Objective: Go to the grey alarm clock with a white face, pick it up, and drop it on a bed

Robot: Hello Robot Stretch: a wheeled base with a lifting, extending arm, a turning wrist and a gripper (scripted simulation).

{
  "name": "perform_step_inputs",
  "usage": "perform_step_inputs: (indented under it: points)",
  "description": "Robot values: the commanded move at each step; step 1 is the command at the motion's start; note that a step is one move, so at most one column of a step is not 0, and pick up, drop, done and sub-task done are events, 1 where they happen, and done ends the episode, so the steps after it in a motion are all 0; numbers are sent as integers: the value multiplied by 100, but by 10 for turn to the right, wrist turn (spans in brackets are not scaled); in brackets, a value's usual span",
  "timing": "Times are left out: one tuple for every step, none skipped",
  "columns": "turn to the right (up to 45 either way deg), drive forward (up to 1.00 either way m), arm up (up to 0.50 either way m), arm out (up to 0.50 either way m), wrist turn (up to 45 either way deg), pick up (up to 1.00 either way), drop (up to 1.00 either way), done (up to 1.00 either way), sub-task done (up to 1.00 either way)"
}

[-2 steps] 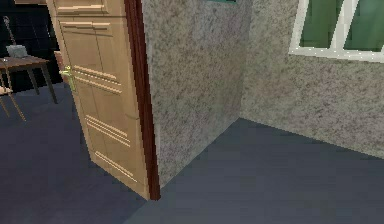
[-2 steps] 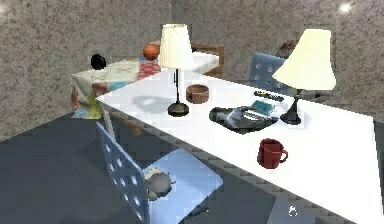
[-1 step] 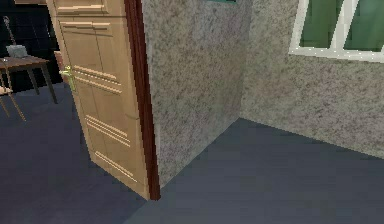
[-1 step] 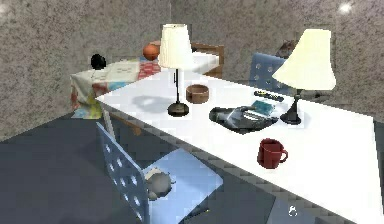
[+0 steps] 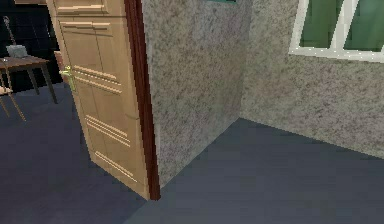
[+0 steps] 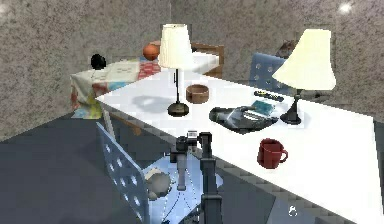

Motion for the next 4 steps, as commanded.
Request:
perform_step_inputs:
  points:
    - [0, 0, 0, 0, 450, 0, 0, 0, 0]
    - [0, 0, 0, 0, 450, 0, 0, 0, 0]
    - [0, 0, 0, 0, 330, 0, 0, 0, 0]
    - [0, 0, -30, 0, 0, 0, 0, 0, 0]
